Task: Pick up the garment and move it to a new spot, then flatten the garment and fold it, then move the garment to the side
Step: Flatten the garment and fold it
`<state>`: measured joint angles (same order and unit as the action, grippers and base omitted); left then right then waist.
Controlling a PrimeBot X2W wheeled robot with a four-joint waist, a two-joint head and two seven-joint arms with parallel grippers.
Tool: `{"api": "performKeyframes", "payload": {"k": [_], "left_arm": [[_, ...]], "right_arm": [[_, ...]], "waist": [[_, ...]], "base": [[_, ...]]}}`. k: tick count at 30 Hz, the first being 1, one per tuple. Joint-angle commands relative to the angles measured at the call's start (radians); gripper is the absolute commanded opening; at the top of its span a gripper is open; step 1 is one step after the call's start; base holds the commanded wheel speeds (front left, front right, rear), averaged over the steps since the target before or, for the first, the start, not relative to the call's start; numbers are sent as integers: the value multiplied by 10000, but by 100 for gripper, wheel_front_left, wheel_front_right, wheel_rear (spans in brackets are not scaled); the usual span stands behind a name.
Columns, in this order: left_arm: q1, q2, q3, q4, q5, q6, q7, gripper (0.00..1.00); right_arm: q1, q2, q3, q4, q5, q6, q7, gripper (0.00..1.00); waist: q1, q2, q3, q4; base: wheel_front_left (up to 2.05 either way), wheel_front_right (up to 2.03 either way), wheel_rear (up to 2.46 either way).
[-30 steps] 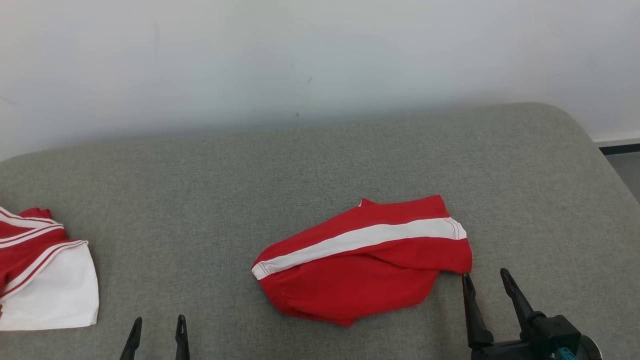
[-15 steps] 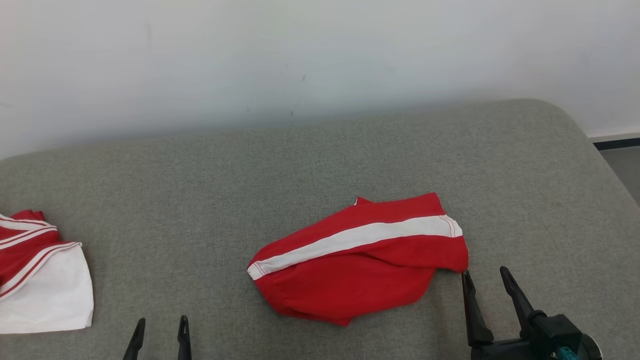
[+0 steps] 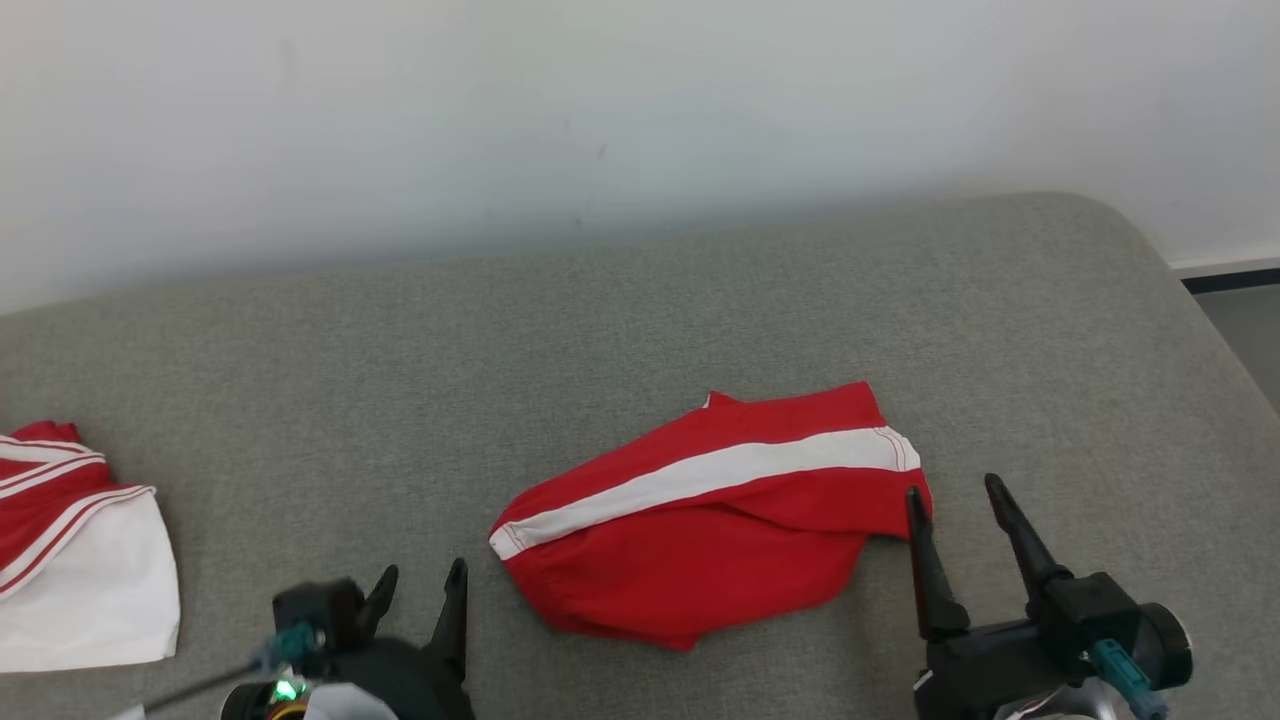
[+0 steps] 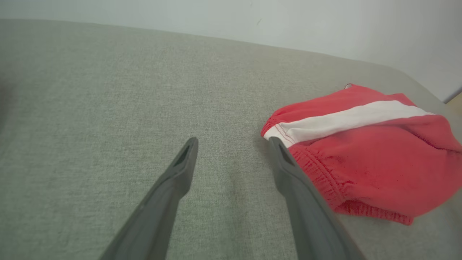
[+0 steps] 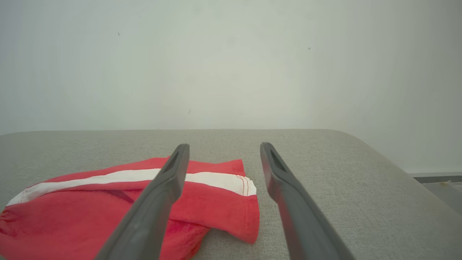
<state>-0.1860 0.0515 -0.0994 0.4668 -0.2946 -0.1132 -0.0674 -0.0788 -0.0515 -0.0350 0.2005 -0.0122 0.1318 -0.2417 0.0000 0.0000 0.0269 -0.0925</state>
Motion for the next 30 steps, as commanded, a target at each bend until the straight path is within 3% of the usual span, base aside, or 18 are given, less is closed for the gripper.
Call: {"api": "performKeyframes", "payload": {"k": [1,7,14,15,17,18,20,23,25,26,30], "left_arm": [[-561,-12,-84,403,-623,99,568,100],[-1809,-10,-580,1654,-1759,403,2141,100],[-2406,-6,-917,2248,-2118,644,2513,98],[-2490,-8,-937,2335,-2157,693,2540,88],[-2649,-6,-1002,2468,-2213,811,2610,52],[-2719,-7,-1048,2525,-2221,841,2640,41],[-2806,-4,-1099,2602,-2283,866,2703,33],[-2907,-4,-1228,2609,-2314,823,2768,9],[-2964,-4,-1315,2555,-2360,806,2806,0],[-3050,-5,-1399,2437,-2335,785,2766,0],[-3173,-5,-1629,2154,-2196,800,2625,0]], "right_arm": [[-68,25,128,6,84,-22,33,100],[-422,20,560,133,28,-22,89,100],[-900,16,772,299,-380,-22,226,100],[-1031,-27,827,390,-388,-22,349,100],[-1384,-233,918,547,-454,-23,622,100],[-1573,-350,994,637,-434,-23,778,100],[-1931,-566,1115,831,-340,-22,1203,100],[-2535,-916,1320,1161,20,-22,2235,100],[-2888,-1145,1410,1527,502,-22,3330,100],[-3347,-1387,1505,1856,1055,-23,4460,100],[-4285,-1698,1345,2477,1963,-22,6325,100]], "waist": [[0,0,47,-112],[0,0,197,-518],[0,0,406,-720],[0,0,445,-732],[0,0,527,-723],[0,0,566,-706],[0,0,638,-651],[0,0,747,-543],[0,0,841,-462],[0,0,1002,-375],[0,0,1442,-119]], "base": [[0,0,0],[0,0,0],[0,0,0],[0,0,0],[0,0,0],[0,0,0],[0,0,0],[0,0,0],[0,0,0],[0,0,0],[0,0,0]]}}
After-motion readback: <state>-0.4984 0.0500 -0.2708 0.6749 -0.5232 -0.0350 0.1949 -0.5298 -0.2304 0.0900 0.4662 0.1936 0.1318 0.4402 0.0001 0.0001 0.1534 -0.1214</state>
